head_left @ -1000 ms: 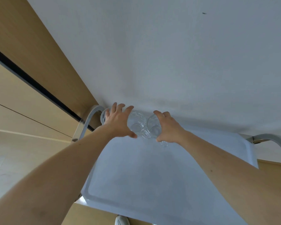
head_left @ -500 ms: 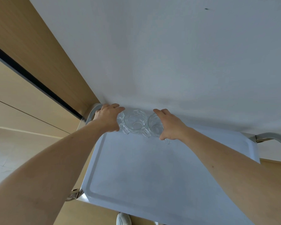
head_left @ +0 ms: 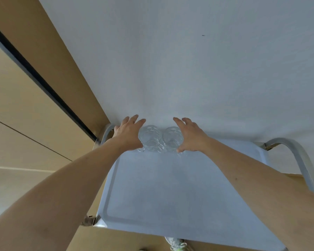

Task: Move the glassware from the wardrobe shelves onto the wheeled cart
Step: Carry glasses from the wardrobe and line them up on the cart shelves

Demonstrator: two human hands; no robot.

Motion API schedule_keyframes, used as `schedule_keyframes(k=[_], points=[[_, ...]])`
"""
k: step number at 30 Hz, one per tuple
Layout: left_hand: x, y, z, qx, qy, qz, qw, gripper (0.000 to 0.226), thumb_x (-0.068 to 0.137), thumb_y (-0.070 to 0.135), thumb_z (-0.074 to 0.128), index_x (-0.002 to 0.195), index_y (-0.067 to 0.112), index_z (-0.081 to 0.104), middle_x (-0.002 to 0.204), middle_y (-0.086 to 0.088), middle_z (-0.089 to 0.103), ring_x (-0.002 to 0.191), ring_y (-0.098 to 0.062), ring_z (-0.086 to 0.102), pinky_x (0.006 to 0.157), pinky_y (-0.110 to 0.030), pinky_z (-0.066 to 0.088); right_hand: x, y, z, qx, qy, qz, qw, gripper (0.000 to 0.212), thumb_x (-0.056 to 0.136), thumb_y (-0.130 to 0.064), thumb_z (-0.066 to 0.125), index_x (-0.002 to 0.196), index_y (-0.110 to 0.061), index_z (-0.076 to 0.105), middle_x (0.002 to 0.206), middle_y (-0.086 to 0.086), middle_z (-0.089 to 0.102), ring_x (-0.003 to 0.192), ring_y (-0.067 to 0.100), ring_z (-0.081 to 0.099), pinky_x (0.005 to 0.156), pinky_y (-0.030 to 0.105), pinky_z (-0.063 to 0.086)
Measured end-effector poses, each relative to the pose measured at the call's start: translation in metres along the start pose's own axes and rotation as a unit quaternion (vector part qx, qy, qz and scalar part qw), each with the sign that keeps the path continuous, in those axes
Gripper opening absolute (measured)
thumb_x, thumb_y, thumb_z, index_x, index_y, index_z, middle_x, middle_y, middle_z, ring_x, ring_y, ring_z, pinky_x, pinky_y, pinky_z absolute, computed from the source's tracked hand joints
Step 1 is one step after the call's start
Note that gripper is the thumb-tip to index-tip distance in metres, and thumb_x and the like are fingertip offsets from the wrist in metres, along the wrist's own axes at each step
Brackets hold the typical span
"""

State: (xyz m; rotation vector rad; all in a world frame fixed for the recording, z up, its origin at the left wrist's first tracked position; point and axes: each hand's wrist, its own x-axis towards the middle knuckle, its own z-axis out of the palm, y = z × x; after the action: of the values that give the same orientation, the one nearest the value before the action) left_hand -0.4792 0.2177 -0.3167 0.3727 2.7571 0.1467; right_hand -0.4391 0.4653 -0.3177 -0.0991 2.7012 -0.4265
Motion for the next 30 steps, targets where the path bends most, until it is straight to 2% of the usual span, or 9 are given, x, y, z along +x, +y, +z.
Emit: schedule_keyframes(k=[8, 17, 24, 30], points=[[-0.045, 0.030, -0.048, 0.009, 0.069, 0.081, 0.994, 0.099, 0.080, 0.042, 0.077, 0.159, 0.035, 0.019, 0.169, 0.001, 0.012, 0.155, -0.028, 0.007, 0.118, -0.058, 0.023, -0.074, -0.029, -0.039, -0.006, 0.084, 0.034, 0.996, 0.121, 0.073, -0.037, 0.088, 0.161, -0.029, 0.006, 0.165, 0.007, 0.012, 0.148, 0.031, 0.021, 0.112, 0.046, 0.038], [-0.107, 0.079, -0.094, 0.018, 0.127, 0.186, 0.974, 0.096, 0.080, 0.048, 0.075, 0.158, 0.035, 0.022, 0.168, 0.000, 0.014, 0.154, -0.031, 0.009, 0.118, -0.059, 0.023, -0.184, -0.051, -0.066, -0.012, 0.189, 0.090, 0.978, 0.112, 0.076, -0.037, 0.084, 0.161, -0.028, 0.011, 0.165, 0.006, 0.015, 0.148, 0.031, 0.021, 0.112, 0.046, 0.038], [-0.161, 0.149, -0.129, 0.059, 0.161, 0.273, 0.947, 0.093, 0.082, 0.053, 0.072, 0.159, 0.032, 0.022, 0.169, -0.001, 0.014, 0.155, -0.030, 0.008, 0.119, -0.058, 0.022, -0.274, -0.041, -0.088, 0.004, 0.260, 0.145, 0.955, 0.109, 0.078, -0.041, 0.082, 0.161, -0.027, 0.012, 0.165, 0.004, 0.016, 0.148, 0.030, 0.020, 0.113, 0.047, 0.036], [-0.203, 0.235, -0.158, 0.070, 0.190, 0.341, 0.918, 0.091, 0.084, 0.052, 0.069, 0.159, 0.029, 0.022, 0.168, -0.004, 0.016, 0.153, -0.030, 0.011, 0.118, -0.055, 0.024, -0.351, -0.007, -0.114, 0.010, 0.311, 0.196, 0.930, 0.108, 0.079, -0.044, 0.080, 0.161, -0.026, 0.011, 0.166, 0.004, 0.015, 0.150, 0.029, 0.019, 0.115, 0.047, 0.034]])
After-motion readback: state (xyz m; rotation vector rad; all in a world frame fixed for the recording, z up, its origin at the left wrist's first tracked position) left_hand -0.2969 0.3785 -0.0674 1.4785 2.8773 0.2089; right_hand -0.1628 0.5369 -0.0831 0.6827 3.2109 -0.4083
